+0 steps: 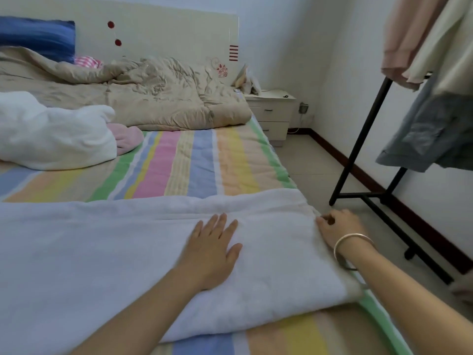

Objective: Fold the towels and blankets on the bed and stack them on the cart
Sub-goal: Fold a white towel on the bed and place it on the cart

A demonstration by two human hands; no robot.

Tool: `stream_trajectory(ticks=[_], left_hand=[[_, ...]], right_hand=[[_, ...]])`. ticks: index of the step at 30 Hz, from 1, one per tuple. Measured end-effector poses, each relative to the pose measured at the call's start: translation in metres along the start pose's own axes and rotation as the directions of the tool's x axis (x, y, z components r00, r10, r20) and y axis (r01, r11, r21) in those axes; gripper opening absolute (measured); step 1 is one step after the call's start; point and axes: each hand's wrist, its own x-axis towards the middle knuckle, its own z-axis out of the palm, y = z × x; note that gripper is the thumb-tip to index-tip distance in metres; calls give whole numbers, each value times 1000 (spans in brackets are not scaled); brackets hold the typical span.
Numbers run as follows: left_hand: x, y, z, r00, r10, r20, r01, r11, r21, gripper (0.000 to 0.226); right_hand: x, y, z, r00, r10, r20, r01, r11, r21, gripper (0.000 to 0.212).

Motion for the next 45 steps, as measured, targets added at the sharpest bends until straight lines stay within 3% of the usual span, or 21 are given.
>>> stream_trajectory(ticks=[2,5,10,14,16,19,21,23,24,26,28,32,35,37,39,41,43,45], left_hand=[[-1,1,3,1000,-10,-1,10,1000,26,122],[-4,0,1,1000,-19,-1,19,999,38,118],[-16,31,-9,987,-123,-102,120,992,-31,67],[-42,70,-18,966,40,-255,-113,955,-275,75],[-60,80,-24,958,44,-282,-173,876,-450,65],[-70,58,-34,942,-212,-258,-91,581,-809,36],[-74,24,-48,911,-404,-90,10,238,-971,28],[-82,-17,-63,869,-475,140,77,-150,-986,37],[-93,-42,-70,846,-488,214,80,-281,-956,41],[-119,-81,-84,809,-496,315,80,-438,-895,44],[-144,-113,-89,785,-496,371,69,-525,-848,43],[-185,-158,-88,752,-507,422,123,-520,-845,48],[-196,-164,-86,772,-478,420,198,-446,-873,43],[-193,-158,-86,775,-505,379,266,-284,-921,38],[-187,-149,-85,766,-570,298,350,-20,-937,43],[-178,-144,-81,749,-616,245,417,150,-897,60],[-170,-142,-76,741,-625,245,437,171,-883,79],[-165,-144,-70,748,-622,231,426,182,-886,84]], right_hand=[[-13,2,-10,992,9,127,-14,999,42,40],[-24,-3,-20,931,57,360,-99,990,98,49],[-41,-1,-40,816,115,567,-347,881,321,51],[-60,-12,-56,775,56,629,-450,749,487,31],[-64,-28,-70,784,10,620,-435,722,538,31],[-73,-70,-94,747,-128,653,-428,658,620,29],[-79,-106,-96,727,-255,638,-342,670,658,34],[-89,-147,-87,698,-379,607,-268,648,713,39],[-100,-174,-79,676,-420,606,-251,642,724,39],[-121,-223,-59,635,-478,607,-201,656,728,38],[-144,-267,-32,600,-504,621,-129,705,697,37],[-190,-316,26,510,-477,716,-175,757,630,54],[-202,-319,48,553,-486,676,-171,728,664,51],[-200,-311,47,571,-519,636,-185,673,716,43],[-198,-300,41,620,-541,568,-159,623,766,33],[-194,-285,34,741,-559,373,-13,543,840,26],[-187,-266,28,843,-535,61,218,443,869,31],[-178,-248,21,858,-496,-135,393,465,793,37]])
